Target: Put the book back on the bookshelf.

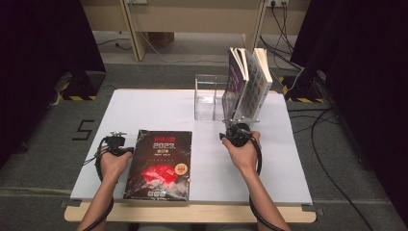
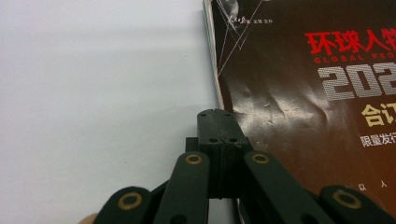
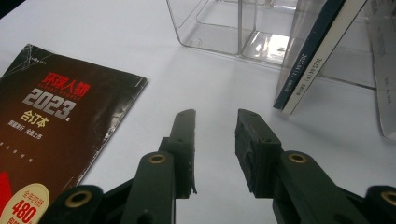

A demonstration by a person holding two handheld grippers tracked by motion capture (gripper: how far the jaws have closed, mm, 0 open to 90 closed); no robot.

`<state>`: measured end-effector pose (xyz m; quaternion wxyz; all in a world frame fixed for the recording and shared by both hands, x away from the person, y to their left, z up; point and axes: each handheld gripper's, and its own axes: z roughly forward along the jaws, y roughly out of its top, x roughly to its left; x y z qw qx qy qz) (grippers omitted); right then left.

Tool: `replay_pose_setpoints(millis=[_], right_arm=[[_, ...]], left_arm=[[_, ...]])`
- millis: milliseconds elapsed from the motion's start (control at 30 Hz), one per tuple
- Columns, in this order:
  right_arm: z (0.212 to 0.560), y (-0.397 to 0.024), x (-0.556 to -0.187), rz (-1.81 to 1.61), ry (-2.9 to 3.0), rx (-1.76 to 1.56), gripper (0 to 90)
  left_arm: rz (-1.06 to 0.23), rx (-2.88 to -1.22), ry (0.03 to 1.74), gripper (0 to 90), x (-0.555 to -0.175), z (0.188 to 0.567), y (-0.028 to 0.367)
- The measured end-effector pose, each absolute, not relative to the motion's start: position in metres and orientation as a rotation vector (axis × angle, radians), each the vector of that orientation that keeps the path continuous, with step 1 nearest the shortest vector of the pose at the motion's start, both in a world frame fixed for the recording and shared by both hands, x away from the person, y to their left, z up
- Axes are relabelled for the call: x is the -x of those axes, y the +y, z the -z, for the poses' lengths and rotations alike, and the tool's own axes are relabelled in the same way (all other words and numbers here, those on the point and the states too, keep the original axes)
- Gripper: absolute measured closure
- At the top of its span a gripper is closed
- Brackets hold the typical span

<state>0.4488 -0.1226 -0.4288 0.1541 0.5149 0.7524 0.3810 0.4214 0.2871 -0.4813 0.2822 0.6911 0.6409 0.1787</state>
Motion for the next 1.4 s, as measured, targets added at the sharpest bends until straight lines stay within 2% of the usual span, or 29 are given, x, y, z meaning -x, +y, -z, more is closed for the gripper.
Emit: replay_pose_setpoints(millis=[467,1400], right_arm=[[0.43,-0.124,-0.451,-1.092,2.161,-1.495,66.2],[0.456,-0.116,-0.468,-1.021,2.28,-1.593,64.8]], left_arm=[[-0.457,-1.899,1.642,89.9,-0.417,0.481,0.26],[-0.346,-2.017,1.472,89.8,-0.397,0.479,0.204]])
